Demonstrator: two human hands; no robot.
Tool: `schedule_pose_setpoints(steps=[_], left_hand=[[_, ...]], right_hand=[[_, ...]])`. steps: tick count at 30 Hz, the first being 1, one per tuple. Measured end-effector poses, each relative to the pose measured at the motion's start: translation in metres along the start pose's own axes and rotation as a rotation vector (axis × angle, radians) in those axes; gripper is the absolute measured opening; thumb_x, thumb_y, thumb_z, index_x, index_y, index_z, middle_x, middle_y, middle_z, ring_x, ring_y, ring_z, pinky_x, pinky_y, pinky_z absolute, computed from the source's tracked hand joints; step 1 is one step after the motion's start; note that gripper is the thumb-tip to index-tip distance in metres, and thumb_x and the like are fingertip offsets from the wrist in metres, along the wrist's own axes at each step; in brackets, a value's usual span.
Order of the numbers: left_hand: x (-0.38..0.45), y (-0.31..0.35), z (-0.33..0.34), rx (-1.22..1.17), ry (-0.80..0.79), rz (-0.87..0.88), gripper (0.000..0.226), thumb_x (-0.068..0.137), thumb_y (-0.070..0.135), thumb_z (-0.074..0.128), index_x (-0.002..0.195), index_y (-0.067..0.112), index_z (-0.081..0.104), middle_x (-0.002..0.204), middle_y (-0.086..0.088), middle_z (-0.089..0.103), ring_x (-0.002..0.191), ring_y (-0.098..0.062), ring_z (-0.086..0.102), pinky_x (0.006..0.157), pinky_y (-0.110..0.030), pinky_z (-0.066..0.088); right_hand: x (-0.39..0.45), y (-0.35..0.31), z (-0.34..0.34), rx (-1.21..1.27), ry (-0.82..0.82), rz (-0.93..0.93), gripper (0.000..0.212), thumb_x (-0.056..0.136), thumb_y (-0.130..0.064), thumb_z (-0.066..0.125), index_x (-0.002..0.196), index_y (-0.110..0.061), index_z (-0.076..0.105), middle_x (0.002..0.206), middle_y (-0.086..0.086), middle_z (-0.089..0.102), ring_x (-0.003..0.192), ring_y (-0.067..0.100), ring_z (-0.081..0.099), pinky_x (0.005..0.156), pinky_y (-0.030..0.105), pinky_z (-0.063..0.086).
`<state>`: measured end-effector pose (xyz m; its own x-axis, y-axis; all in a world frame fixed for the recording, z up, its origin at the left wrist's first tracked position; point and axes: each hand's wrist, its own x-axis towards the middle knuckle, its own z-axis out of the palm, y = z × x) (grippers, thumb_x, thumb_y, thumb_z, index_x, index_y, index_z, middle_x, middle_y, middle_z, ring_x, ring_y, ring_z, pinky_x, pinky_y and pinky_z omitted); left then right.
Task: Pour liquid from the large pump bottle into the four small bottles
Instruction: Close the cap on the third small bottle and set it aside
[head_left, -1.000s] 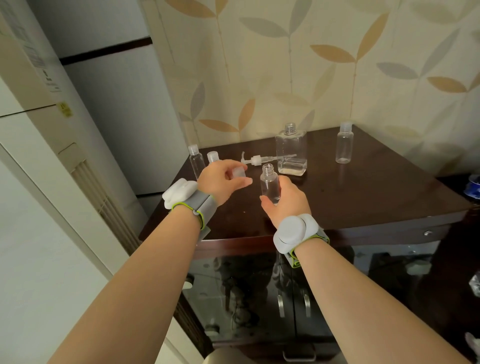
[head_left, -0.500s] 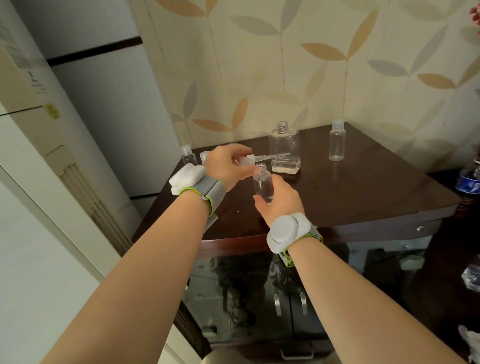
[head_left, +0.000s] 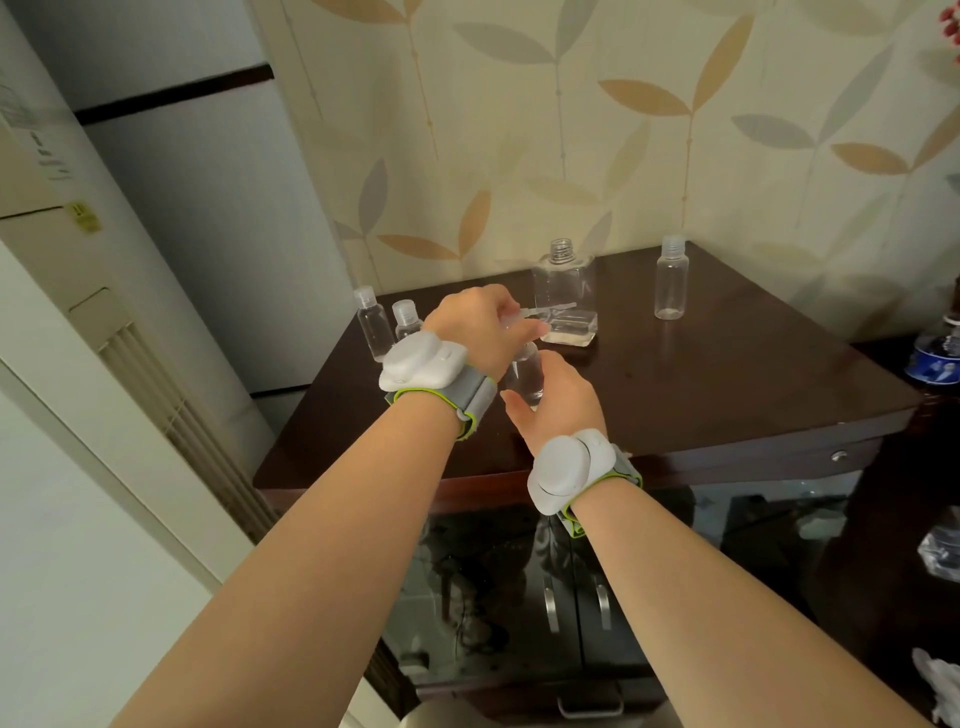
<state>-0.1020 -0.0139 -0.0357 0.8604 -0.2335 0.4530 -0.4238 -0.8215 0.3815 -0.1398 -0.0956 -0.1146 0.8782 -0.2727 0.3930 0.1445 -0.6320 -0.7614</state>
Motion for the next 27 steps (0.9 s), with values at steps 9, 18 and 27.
schedule_pose_setpoints(steps=[9, 18, 27], left_hand=[[0.000, 0.018, 0.004, 0.116, 0.026, -0.012, 0.025, 0.084, 0.037, 0.058, 0.085, 0.012, 0.058, 0.091, -0.009, 0.062, 0.075, -0.024, 0.046, 0.063, -0.030, 0.033], [-0.008, 0.007, -0.003, -0.523, -0.157, -0.119, 0.020, 0.084, 0.005, 0.060, 0.102, 0.010, 0.067, 0.088, -0.005, 0.063, 0.072, -0.003, 0.057, 0.064, -0.004, 0.041], [-0.018, 0.008, 0.021, -0.326, 0.154, -0.056, 0.013, 0.073, 0.030, 0.073, 0.086, 0.030, 0.072, 0.072, 0.013, 0.041, 0.090, -0.018, 0.048, 0.083, -0.028, 0.037]], right_hand=[[-0.001, 0.000, -0.004, 0.058, -0.013, 0.016, 0.027, 0.083, -0.020, 0.064, 0.100, -0.005, 0.049, 0.103, 0.011, 0.058, 0.096, 0.027, 0.055, 0.072, 0.029, 0.040], [0.001, 0.000, -0.004, 0.042, 0.010, 0.042, 0.028, 0.082, -0.026, 0.066, 0.097, -0.011, 0.048, 0.096, 0.004, 0.056, 0.087, 0.021, 0.055, 0.067, 0.027, 0.040], [-0.001, 0.002, -0.003, 0.078, 0.040, 0.005, 0.025, 0.081, -0.018, 0.066, 0.095, -0.007, 0.049, 0.095, 0.008, 0.058, 0.088, 0.025, 0.055, 0.065, 0.026, 0.036]])
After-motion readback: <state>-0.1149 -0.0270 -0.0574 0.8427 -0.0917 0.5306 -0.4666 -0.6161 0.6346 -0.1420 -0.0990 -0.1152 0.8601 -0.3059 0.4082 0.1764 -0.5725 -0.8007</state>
